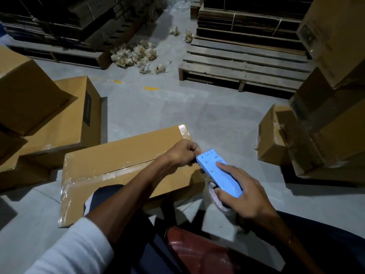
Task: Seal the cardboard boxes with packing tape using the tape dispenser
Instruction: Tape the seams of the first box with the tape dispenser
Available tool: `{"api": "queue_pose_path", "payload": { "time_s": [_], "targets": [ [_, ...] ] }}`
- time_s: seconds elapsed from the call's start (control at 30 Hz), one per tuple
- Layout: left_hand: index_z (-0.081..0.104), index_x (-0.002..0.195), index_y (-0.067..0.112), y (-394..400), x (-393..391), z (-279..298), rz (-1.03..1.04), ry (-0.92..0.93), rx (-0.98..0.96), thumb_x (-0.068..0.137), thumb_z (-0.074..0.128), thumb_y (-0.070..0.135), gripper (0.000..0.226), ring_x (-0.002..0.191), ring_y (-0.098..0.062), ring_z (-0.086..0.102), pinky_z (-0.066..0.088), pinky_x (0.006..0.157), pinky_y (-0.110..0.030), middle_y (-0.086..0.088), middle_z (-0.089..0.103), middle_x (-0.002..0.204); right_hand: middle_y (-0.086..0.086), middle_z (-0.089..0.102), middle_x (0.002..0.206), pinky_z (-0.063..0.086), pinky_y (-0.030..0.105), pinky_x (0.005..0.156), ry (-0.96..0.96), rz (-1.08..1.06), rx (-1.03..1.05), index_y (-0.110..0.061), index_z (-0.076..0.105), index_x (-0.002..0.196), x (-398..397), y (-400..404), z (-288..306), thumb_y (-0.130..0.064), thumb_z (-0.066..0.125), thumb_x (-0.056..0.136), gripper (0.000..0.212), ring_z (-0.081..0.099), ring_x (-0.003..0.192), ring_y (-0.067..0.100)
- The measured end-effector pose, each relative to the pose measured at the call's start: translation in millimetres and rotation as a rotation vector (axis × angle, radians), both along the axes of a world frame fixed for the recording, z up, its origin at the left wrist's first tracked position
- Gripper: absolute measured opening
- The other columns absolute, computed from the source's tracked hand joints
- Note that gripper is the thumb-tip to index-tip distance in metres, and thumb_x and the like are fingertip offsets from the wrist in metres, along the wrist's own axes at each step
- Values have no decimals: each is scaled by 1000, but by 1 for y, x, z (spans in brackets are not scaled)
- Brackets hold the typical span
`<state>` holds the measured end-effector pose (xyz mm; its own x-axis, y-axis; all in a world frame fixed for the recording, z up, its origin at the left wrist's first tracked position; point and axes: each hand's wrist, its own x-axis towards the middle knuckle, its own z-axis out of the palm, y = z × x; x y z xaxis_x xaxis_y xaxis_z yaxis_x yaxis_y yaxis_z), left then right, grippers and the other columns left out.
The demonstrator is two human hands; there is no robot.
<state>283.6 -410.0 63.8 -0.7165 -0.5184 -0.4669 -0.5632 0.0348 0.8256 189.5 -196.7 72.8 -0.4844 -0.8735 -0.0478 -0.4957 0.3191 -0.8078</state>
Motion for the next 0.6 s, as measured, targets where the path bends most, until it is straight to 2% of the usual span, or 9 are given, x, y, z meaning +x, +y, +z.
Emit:
{"api": "queue_pose_path", "payload": {
  "time_s": [0.1,0.17,0.27,0.4,0.43,0.5,0.53,0.57,0.6],
  "targets": [
    [67,70,12,-71,-25,-12,98,-35,-303,94,64,11,24,55,-11,50,40,55,-24,0,62,60,-15,61,108,49,29,81,256,-61,52,-47,55,128,-9,-11,2,-42,73,75,56,60,94,9],
    [73,78,12,-127,-36,-22,132,-126,-539,95,67,18,19,68,-19,61,47,66,-27,-9,70,75,-12,62,109,52,36,79,373,-24,169,-45,55,129,-16,-9,-9,-53,61,69,61,63,96,13],
    [76,88,9,-177,-56,-58,18,-251,-608,96,67,18,15,90,-26,68,52,78,-32,-12,75,97,-10,59,110,53,38,73,233,60,271,-44,48,136,-19,-10,-43,-61,52,71,68,63,91,15],
    [72,87,18,-191,-84,-118,-111,-312,-686,96,64,20,12,93,-30,67,49,71,-35,-9,73,104,-10,60,99,52,31,62,245,74,313,-42,45,130,-22,-33,-93,-47,74,69,68,66,82,17],
    [73,93,16,-194,-89,-131,-135,-319,-702,96,62,19,11,92,-30,65,45,70,-35,-9,72,105,-6,63,96,49,26,54,251,75,320,-39,47,127,-24,-39,-102,-41,84,63,74,67,76,18],
    [74,99,15,-200,-98,-152,-181,-327,-737,98,59,21,16,90,-27,60,43,69,-34,-8,70,106,-5,64,82,23,6,48,285,56,388,-35,56,120,-23,-49,-111,-39,94,49,81,64,62,10],
    [74,100,15,-204,-101,-160,-195,-317,-753,99,58,23,18,90,-27,60,44,70,-35,-8,70,107,-8,62,77,11,10,47,343,45,397,-35,61,118,-22,-56,-113,-44,91,53,73,59,57,5],
    [75,101,15,-208,-104,-166,-202,-296,-763,100,58,24,19,93,-28,61,46,72,-36,-9,71,108,-9,60,75,8,15,48,401,42,379,-33,66,117,-21,-63,-112,-48,81,66,56,54,56,1],
    [75,101,14,-212,-108,-170,-205,-269,-765,100,59,26,20,97,-30,63,48,75,-36,-10,72,109,-9,59,77,9,16,49,361,48,369,-34,67,118,-21,-69,-112,-50,67,79,42,51,59,1]
  ]
}}
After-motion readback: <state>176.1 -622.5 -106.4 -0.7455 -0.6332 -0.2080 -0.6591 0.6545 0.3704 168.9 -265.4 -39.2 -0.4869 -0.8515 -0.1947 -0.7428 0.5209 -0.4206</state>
